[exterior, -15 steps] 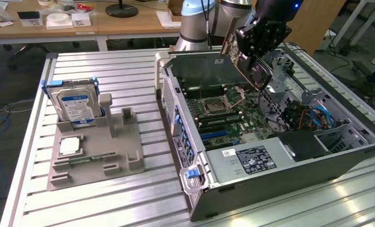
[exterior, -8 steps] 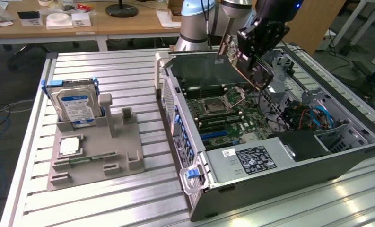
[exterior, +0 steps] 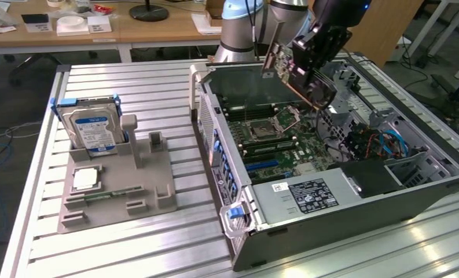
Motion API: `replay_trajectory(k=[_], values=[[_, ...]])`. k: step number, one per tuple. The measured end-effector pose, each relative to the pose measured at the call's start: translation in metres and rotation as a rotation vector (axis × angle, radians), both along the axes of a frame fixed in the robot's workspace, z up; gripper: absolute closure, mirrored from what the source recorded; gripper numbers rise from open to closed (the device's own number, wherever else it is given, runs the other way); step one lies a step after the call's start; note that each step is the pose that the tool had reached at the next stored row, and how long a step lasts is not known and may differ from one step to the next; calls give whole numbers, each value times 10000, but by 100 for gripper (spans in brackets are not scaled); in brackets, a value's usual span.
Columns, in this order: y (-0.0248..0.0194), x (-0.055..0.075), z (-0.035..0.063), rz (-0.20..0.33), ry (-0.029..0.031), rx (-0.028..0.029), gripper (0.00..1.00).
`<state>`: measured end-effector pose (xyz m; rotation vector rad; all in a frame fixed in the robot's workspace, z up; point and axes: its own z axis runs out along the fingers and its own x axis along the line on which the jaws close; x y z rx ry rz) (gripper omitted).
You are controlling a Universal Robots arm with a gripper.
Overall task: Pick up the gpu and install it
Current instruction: 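Insert the gpu into the slot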
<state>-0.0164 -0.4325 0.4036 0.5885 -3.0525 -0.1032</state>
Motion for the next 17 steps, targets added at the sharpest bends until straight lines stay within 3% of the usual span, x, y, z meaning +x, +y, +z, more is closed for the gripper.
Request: replay_trajectory(k=[6, 12, 17], values=[[-5, 0, -2, 397, -2, 3, 72], [-5, -1, -10, 1385, -1, 0, 72], [-4, -1, -24, 1893, -1, -1, 72]])
